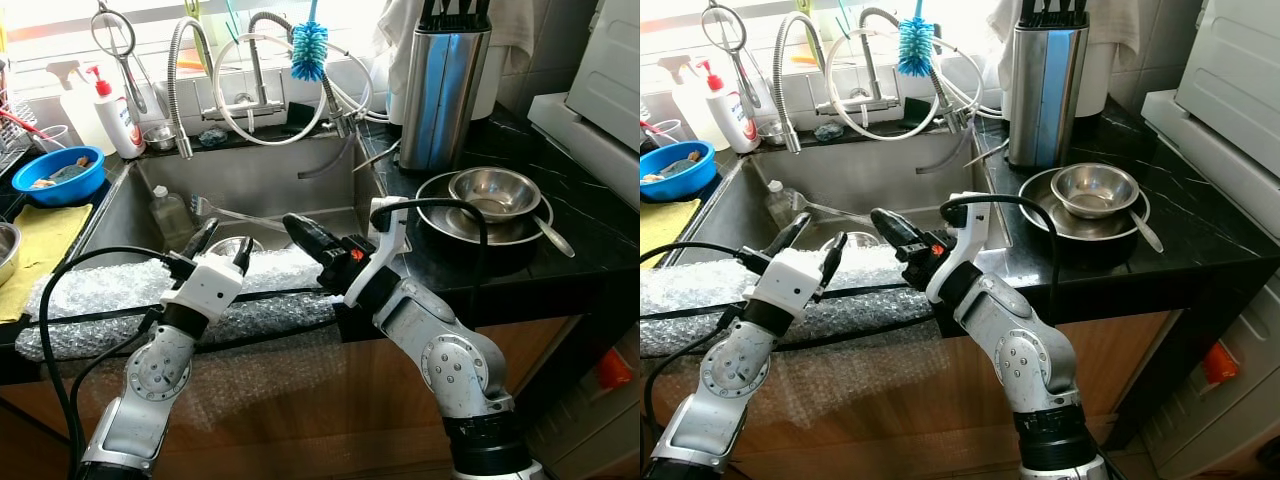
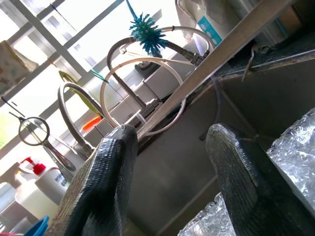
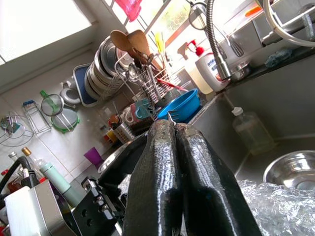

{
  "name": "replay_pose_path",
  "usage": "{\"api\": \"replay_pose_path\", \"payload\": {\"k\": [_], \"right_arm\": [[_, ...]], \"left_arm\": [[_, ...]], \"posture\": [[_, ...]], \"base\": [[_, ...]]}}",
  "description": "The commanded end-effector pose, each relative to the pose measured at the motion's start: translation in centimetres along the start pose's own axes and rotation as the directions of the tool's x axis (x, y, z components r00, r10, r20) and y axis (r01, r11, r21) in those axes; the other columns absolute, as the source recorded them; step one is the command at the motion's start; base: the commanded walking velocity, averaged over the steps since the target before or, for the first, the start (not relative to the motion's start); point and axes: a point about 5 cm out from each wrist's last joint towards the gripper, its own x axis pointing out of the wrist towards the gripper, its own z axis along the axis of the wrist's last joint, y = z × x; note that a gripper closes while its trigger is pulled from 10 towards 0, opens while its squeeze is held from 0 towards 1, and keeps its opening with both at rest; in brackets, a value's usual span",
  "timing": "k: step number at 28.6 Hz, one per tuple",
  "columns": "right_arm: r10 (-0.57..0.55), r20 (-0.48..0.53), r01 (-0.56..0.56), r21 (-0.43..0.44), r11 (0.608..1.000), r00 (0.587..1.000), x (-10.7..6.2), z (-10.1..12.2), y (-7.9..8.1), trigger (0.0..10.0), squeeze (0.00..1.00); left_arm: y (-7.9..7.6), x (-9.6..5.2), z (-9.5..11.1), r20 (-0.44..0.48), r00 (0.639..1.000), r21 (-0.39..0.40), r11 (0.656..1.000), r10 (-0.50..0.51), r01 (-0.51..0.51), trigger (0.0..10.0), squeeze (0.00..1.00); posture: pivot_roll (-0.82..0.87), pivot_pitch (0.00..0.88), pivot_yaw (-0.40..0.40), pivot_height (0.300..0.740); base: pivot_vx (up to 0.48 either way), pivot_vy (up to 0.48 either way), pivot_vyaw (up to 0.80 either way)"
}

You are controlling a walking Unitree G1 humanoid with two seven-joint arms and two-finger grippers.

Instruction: Kitchen organization

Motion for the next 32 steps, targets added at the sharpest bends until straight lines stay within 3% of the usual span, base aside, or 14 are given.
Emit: {"api": "replay_pose_path", "payload": {"k": [1, 6, 22, 24, 25, 26, 29, 30, 32], "right_arm": [[0.041, -0.011, -0.041, -0.020, 0.999, 0.999, 0.3, 0.1, 1.0, 10.0, 0.00], [0.034, -0.039, -0.035, -0.017, 0.999, 0.999, 0.1, -0.7, 1.2, 10.0, 0.00], [0.060, -0.038, -0.060, -0.016, 0.998, 0.998, 0.0, -0.6, 1.7, 10.0, 0.00], [0.060, -0.039, -0.061, -0.017, 0.998, 0.997, 0.0, -0.6, 1.7, 10.0, 0.00], [0.060, -0.039, -0.061, -0.017, 0.998, 0.997, 0.0, -0.6, 1.7, 10.0, 0.00], [0.060, -0.039, -0.061, -0.018, 0.998, 0.997, 0.0, -0.6, 1.7, 10.0, 0.00], [0.059, -0.039, -0.060, -0.017, 0.998, 0.997, -0.1, -0.5, 1.7, 10.0, 0.00], [0.059, -0.039, -0.060, -0.017, 0.998, 0.997, -0.1, -0.5, 1.7, 10.0, 0.00], [0.059, -0.039, -0.060, -0.017, 0.998, 0.998, -0.1, -0.5, 1.7, 10.0, 0.00]], "left_arm": [[0.6, 0.4, 0.8, 0.044, 0.999, 0.037, 0.999, 0.025, -0.026, 10.0, 0.00], [1.0, 0.5, 0.6, 0.029, 0.998, 0.117, 0.991, 0.056, -0.059, 10.0, 0.00], [0.6, 0.6, -0.2, -0.013, 0.999, 0.180, 0.983, 0.038, -0.035, 10.0, 0.00], [0.6, 0.6, -0.4, -0.027, 0.999, 0.184, 0.982, 0.045, -0.039, 5.6, 0.00], [0.6, 0.6, -0.4, -0.027, 0.999, 0.184, 0.982, 0.045, -0.039, 5.6, 0.00], [0.7, 0.5, -0.5, -0.035, 0.998, 0.189, 0.981, 0.050, -0.042, 1.3, 0.00], [0.7, 0.5, -0.6, -0.041, 0.998, 0.195, 0.980, 0.051, -0.042, 0.9, 0.00], [0.7, 0.5, -0.6, -0.042, 0.998, 0.195, 0.980, 0.050, -0.041, 0.0, 0.00], [0.6, 0.5, -0.7, -0.045, 0.998, 0.198, 0.979, 0.046, -0.036, 0.0, 0.00]], "posture": [[-0.07, 0.000, 0.082, 0.740], [-0.07, 0.000, 0.082, 0.740], [-0.07, 0.000, 0.087, 0.740], [-0.07, 0.000, 0.088, 0.740], [-0.07, 0.000, 0.088, 0.740], [-0.07, 0.000, 0.088, 0.740], [-0.07, 0.000, 0.088, 0.740], [-0.08, 0.000, 0.089, 0.740], [-0.07, 0.000, 0.088, 0.740]], "base": [[0.000, 0.000, 0.00], [0.000, 0.000, 0.00], [0.000, 0.000, 0.00], [0.000, 0.000, 0.00], [0.000, 0.000, 0.00], [0.000, 0.000, 0.00], [0.000, 0.000, 0.00], [0.000, 0.000, 0.00], [0.000, 0.000, 0.00]]}}
